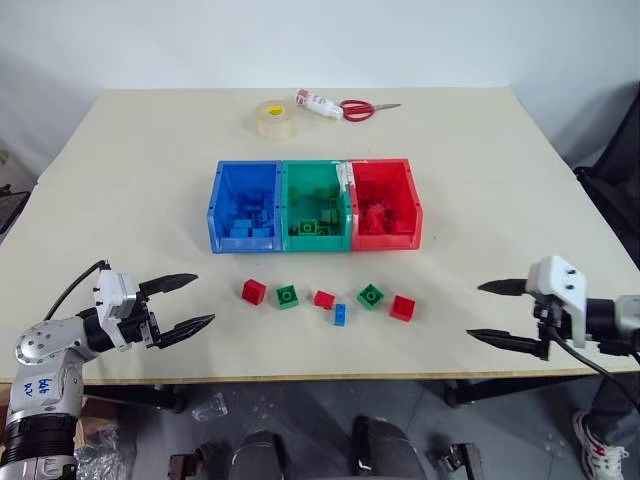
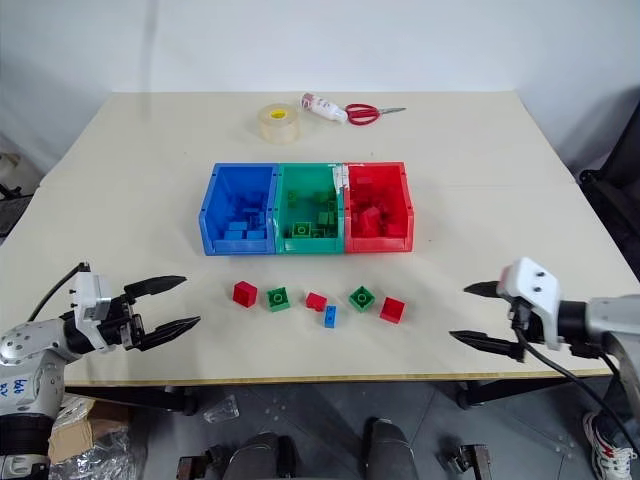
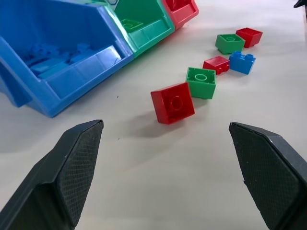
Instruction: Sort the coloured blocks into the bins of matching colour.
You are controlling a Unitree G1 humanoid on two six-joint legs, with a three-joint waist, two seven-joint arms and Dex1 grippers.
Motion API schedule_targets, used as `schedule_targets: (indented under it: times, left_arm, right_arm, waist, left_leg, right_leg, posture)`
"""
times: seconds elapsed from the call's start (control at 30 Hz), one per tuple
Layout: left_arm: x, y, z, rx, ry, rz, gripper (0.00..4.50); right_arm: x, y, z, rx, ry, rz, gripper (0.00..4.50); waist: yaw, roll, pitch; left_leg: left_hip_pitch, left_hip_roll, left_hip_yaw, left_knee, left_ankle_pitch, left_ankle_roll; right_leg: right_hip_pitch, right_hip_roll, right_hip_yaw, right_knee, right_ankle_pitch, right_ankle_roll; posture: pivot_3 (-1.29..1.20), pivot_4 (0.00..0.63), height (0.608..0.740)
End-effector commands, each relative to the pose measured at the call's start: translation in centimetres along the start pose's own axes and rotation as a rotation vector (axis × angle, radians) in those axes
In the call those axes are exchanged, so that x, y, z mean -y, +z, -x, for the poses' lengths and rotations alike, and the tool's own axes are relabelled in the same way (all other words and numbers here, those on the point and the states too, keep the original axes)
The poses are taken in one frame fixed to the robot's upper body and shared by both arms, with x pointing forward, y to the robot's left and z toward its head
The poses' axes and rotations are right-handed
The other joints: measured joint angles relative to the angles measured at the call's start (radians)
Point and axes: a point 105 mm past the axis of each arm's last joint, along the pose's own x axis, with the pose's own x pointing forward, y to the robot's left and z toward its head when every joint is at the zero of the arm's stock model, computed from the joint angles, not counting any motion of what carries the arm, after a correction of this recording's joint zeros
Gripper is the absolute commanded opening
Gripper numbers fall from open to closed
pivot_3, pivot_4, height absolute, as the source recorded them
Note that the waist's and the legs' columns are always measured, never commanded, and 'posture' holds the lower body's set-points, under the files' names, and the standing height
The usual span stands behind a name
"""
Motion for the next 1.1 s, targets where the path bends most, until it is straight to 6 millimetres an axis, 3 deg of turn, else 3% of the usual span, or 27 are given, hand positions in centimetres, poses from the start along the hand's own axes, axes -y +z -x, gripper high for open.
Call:
schedule_targets:
  times: [0.03,0.37,0.47,0.67,0.73,0.83,1.1]
  left_arm:
    - [0.4,1.0,-0.1,0.043,-0.005,-0.041,4.47]
    - [1.5,0.9,-0.6,0.057,0.018,-0.036,4.47]
    - [1.6,0.9,-0.5,0.056,0.029,-0.034,4.50]
    - [1.7,1.0,-0.5,0.060,0.044,-0.035,4.50]
    - [1.6,1.0,-0.5,0.060,0.048,-0.036,4.50]
    - [1.5,1.0,-0.7,0.062,0.053,-0.038,4.50]
    - [0.9,1.0,-1.4,0.071,0.045,-0.041,4.50]
  right_arm:
    - [-0.9,1.3,-2.3,0.036,0.071,0.029,4.50]
    - [0.0,-0.1,-8.1,-0.017,0.102,0.035,4.50]
    - [0.0,-0.1,-8.7,-0.015,0.111,0.044,3.91]
    - [0.3,1.1,-8.6,0.027,0.086,0.058,1.97]
    - [0.5,2.0,-8.3,0.053,0.069,0.065,1.45]
    - [1.5,3.7,-7.8,0.102,0.023,0.085,1.46]
    - [8.8,10.4,-7.5,0.272,-0.247,0.138,1.46]
  waist:
    - [0.001,-0.001,0.000]
    - [0.002,-0.001,0.000]
    - [0.002,-0.001,0.000]
    - [0.002,-0.001,0.000]
    - [0.002,-0.001,0.000]
    - [0.002,-0.001,0.000]
    - [-0.013,-0.001,0.000]
  left_leg:
    - [0.000,0.000,0.000,0.000,0.000,0.000]
    - [-0.001,0.000,0.001,0.001,0.000,0.000]
    - [0.000,0.000,0.001,0.001,0.000,0.000]
    - [0.000,0.000,0.001,0.000,0.000,0.000]
    - [0.000,0.000,0.001,0.000,0.000,0.000]
    - [0.000,0.000,0.001,0.001,0.000,0.000]
    - [0.000,0.001,0.001,0.000,0.000,0.000]
  right_leg:
    - [0.000,0.000,0.000,0.000,0.000,0.000]
    - [0.000,0.000,0.000,0.001,0.000,0.000]
    - [0.000,0.000,0.000,0.001,0.000,0.000]
    - [0.000,0.000,0.000,0.001,0.000,0.000]
    - [0.000,0.000,0.000,0.001,0.000,0.000]
    - [0.000,0.000,0.000,0.001,0.000,0.000]
    - [-0.001,0.000,-0.001,0.004,-0.001,-0.001]
  posture:
    - [0.00,0.150,0.740]
    - [0.00,0.150,0.740]
    - [0.00,0.150,0.740]
    - [0.00,0.150,0.740]
    - [0.00,0.150,0.740]
    - [0.00,0.150,0.740]
    - [0.00,0.150,0.740]
